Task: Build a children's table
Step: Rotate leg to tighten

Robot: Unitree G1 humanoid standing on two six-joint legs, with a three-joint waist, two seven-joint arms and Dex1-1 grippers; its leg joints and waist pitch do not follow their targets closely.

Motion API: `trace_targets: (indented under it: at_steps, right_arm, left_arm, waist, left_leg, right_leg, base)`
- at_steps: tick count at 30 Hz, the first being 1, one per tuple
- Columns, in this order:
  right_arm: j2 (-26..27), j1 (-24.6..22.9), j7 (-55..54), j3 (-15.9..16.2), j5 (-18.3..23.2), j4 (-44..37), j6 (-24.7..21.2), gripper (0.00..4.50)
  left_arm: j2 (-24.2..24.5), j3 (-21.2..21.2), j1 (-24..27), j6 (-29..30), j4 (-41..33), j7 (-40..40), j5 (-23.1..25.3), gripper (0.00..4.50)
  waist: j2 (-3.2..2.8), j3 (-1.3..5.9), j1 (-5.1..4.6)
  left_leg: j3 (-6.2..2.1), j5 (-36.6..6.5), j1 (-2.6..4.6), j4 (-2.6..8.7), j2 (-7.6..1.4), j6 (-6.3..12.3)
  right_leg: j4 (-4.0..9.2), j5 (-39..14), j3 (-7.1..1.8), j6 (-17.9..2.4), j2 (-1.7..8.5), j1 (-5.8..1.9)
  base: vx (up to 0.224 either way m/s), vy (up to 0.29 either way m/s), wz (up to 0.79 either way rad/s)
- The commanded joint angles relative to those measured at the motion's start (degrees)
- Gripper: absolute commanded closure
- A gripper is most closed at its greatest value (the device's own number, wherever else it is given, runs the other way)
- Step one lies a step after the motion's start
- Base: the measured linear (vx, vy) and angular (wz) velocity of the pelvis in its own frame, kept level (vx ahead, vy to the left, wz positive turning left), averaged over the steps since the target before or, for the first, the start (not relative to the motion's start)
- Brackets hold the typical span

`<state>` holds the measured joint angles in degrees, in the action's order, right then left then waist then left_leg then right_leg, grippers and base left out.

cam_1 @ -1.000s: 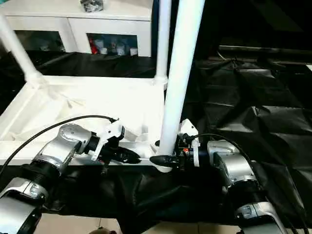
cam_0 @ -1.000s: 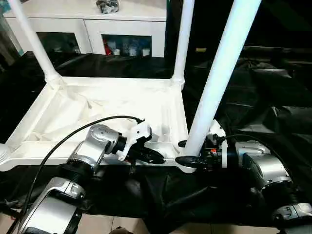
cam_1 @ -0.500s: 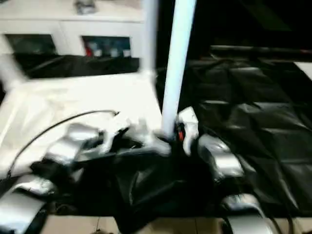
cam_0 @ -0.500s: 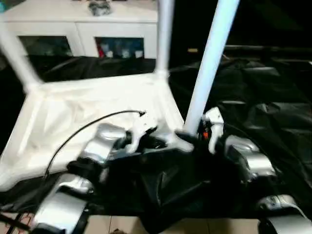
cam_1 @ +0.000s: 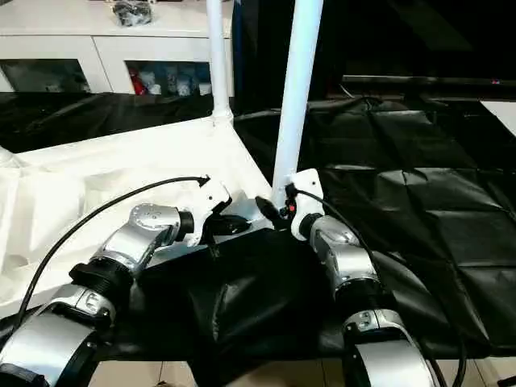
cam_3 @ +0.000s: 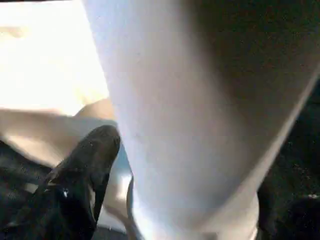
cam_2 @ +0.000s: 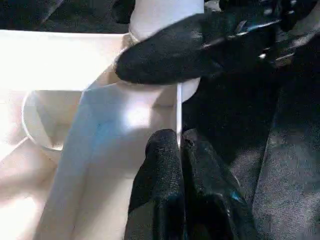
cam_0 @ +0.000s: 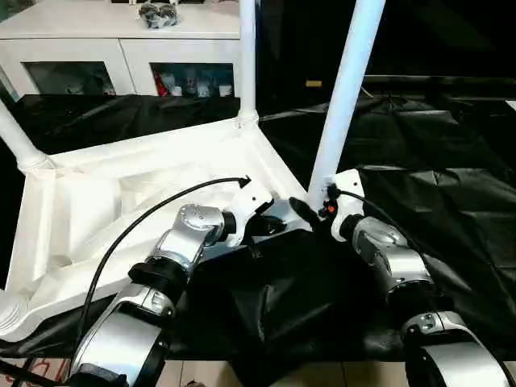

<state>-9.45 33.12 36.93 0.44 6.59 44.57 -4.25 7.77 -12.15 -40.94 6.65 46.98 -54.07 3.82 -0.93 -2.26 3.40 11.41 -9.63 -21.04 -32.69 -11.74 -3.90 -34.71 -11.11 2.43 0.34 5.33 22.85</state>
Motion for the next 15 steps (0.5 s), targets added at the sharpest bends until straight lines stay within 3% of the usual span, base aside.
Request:
trace_targets:
  at_steps: [1, 4, 6, 8, 9, 10, 14, 15]
  right_arm:
    - [1.51, -2.47, 8.20, 5.48, 0.39, 0.25, -1.11, 0.71]
    - [-0.89, -3.71, 15.76, 6.24, 1.77, -2.78, -0.97, 0.71]
    - [-3.50, -4.89, 22.08, 7.24, 2.92, -5.53, -1.99, 0.71]
    - [-5.47, -5.45, 26.28, 7.66, 3.57, -6.81, -2.49, 0.71]
    - [-6.60, -5.81, 28.88, 7.89, 4.23, -7.64, -3.44, 0.71]
    - [-7.03, -5.96, 29.89, 8.02, 4.47, -7.97, -3.77, 0.71]
    - [-9.31, -7.24, 35.39, 9.09, 5.13, -10.53, -5.74, 0.71]
    - [-9.40, -7.33, 35.83, 9.11, 5.12, -10.75, -5.86, 0.71]
  left_arm:
    - [-1.50, -1.05, -0.15, -2.30, -1.65, -2.84, -2.15, 4.50]
    - [-0.09, -1.10, 0.21, -2.85, -2.01, -5.43, -2.33, 4.50]
    - [1.49, -1.34, 0.75, -3.28, -2.78, -8.36, -2.70, 4.50]
    - [2.82, -1.51, 1.19, -3.84, -3.55, -11.58, -3.32, 4.50]
    - [3.74, -1.72, 1.63, -4.08, -4.37, -14.04, -3.87, 4.50]
    - [4.06, -1.78, 1.79, -4.16, -4.69, -14.95, -4.10, 4.50]
    - [5.91, -2.13, 2.60, -3.72, -6.36, -19.34, -4.76, 4.50]
    - [6.08, -2.16, 2.62, -3.75, -6.39, -19.69, -4.69, 4.50]
  waist:
    - [0.61, 2.82, 0.10]
    - [0.85, 2.97, 0.38]
    - [0.61, 3.09, 0.89]
    - [1.00, 3.20, 1.01]
    - [0.83, 3.26, 1.21]
    - [1.18, 3.27, 1.22]
    - [0.93, 2.97, 1.79]
    - [0.93, 2.90, 1.84]
  left_leg:
    - [-0.75, -18.06, 0.48, 3.94, -1.12, 1.78]
    - [-0.62, -15.26, 0.25, 3.70, -1.16, 2.94]
    - [-0.47, -12.98, 0.11, 3.41, -1.39, 4.42]
    - [-0.47, -11.99, 0.02, 3.31, -1.37, 4.82]
    - [-0.39, -11.33, 0.11, 3.18, -1.39, 5.30]
    - [-0.36, -10.91, -0.04, 3.16, -1.39, 5.57]
    - [-0.33, -12.91, 0.37, 3.43, -1.66, 4.94]
    - [-0.37, -13.71, 0.47, 3.58, -1.71, 3.98]
  right_leg:
    - [5.34, -16.41, -1.62, -11.03, 2.41, -2.07]
    - [4.90, -12.33, -1.57, -12.18, 2.37, -2.41]
    - [4.31, -8.09, -1.48, -13.49, 2.25, -2.63]
    - [4.04, -6.72, -1.35, -14.10, 2.27, -2.76]
    - [3.87, -5.54, -1.37, -14.75, 2.27, -2.68]
    - [3.81, -5.20, -1.33, -14.90, 2.30, -2.76]
    - [4.24, -9.64, -1.49, -14.50, 2.49, -2.36]
    - [4.34, -11.30, -1.51, -14.15, 2.52, -2.24]
  base:
    - [0.000, 0.000, 0.00]
    - [0.000, 0.000, 0.00]
    - [0.000, 0.000, 0.00]
    - [0.000, 0.000, 0.00]
    - [0.000, 0.000, 0.00]
    - [0.000, 0.000, 0.00]
    - [0.000, 0.000, 0.00]
    - [0.000, 0.000, 0.00]
